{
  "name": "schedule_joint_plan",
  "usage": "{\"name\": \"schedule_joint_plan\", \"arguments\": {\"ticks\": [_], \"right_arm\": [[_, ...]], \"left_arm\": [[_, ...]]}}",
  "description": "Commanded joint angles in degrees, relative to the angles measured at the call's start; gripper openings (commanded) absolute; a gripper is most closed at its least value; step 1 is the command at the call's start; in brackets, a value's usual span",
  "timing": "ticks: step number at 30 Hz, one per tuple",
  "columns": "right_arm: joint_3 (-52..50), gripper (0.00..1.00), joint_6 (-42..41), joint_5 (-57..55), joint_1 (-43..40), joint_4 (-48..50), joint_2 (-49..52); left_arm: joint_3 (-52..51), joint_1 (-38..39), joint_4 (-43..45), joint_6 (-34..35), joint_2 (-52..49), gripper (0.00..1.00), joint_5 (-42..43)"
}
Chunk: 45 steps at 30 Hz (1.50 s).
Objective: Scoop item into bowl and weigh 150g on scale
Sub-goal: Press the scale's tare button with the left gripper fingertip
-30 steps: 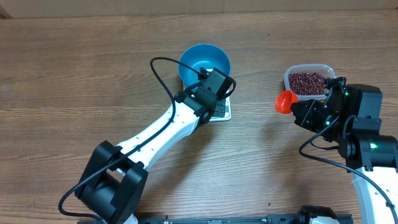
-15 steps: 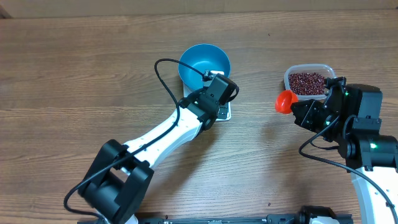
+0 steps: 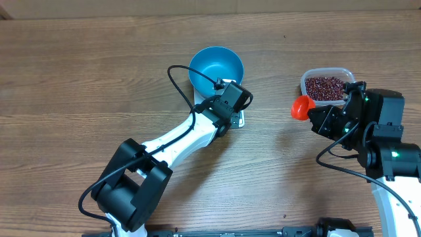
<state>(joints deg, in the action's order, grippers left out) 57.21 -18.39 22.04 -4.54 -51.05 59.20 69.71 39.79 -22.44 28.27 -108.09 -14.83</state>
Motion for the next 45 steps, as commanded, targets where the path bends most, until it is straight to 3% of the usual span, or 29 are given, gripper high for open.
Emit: {"name": "schedule_joint_plan", "arguments": {"ticks": [1,45], "right_arm": [[1.0,0.04,0.2,-0.6,-0.4,0.4,-0.1],[1.0,0.04,0.3,-0.6,-0.4,0.8,-0.1]], "left_arm": [[-0.3,0.4,0.3,-0.9,-0.7,0.04,-0.3],[-0.3,0.3,1.0,-0.8,-4.0,0.04,2.8]]}}
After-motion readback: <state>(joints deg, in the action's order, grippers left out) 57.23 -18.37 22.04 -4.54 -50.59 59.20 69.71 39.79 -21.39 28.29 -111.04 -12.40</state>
